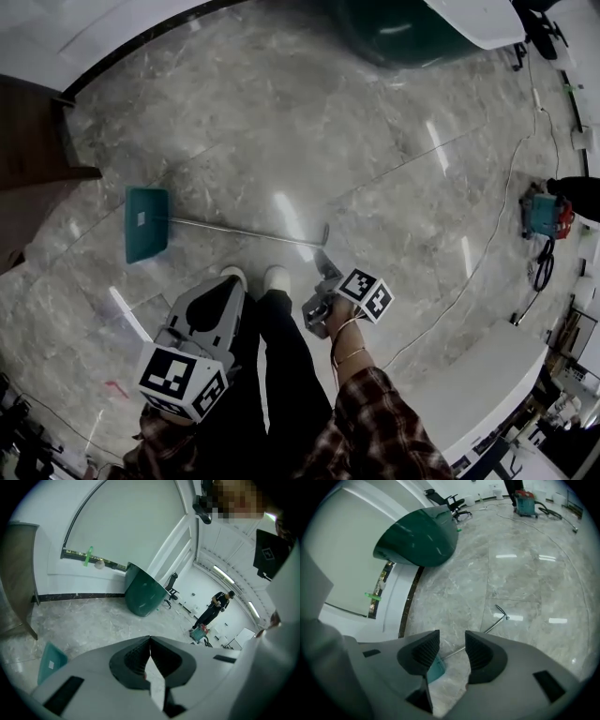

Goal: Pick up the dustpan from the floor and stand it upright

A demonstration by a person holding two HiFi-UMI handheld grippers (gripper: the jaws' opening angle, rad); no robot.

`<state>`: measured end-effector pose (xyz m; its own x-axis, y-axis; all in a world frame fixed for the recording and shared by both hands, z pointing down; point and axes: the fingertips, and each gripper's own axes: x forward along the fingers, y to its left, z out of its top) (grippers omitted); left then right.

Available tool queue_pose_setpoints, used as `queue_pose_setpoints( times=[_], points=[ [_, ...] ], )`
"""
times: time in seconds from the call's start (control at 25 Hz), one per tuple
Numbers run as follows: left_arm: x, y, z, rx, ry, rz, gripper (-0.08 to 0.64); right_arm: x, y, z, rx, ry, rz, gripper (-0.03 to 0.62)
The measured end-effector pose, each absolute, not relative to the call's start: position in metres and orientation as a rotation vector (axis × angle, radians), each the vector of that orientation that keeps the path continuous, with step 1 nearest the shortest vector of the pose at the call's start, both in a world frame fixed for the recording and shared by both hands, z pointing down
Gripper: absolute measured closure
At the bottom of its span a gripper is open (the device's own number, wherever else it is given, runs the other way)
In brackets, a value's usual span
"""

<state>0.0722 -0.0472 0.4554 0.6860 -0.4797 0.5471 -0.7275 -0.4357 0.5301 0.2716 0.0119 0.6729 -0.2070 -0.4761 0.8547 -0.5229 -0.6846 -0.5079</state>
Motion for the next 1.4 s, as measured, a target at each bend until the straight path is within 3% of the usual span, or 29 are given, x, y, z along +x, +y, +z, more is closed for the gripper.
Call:
queue_pose_setpoints(
  times=[0.4, 0.88, 1.04, 1.4],
  points=[
    [0.092, -0.077, 0.587, 2.122, -0.917, 0.381, 0.548, 0.310, 0.046, 0.812, 1.973, -1.053, 2.211, 0.431],
    [0.096, -0.086, 0.689, 2.118, -0.896, 0.324, 0.548, 0.332, 0.071, 0.969, 2.022, -0.832, 2.288, 0.431],
    [0.085, -0.108, 0.701, 2.089, -0.881, 0.174, 0.548, 0.336, 0.071, 1.015, 2.050, -0.744, 2.307, 0.431],
    [0.080, -0.122, 0.729, 2.196, -0.902, 0.163, 0.548, 0.348, 0.080, 1.086, 2.083, -0.569, 2.307, 0.431]
  ],
)
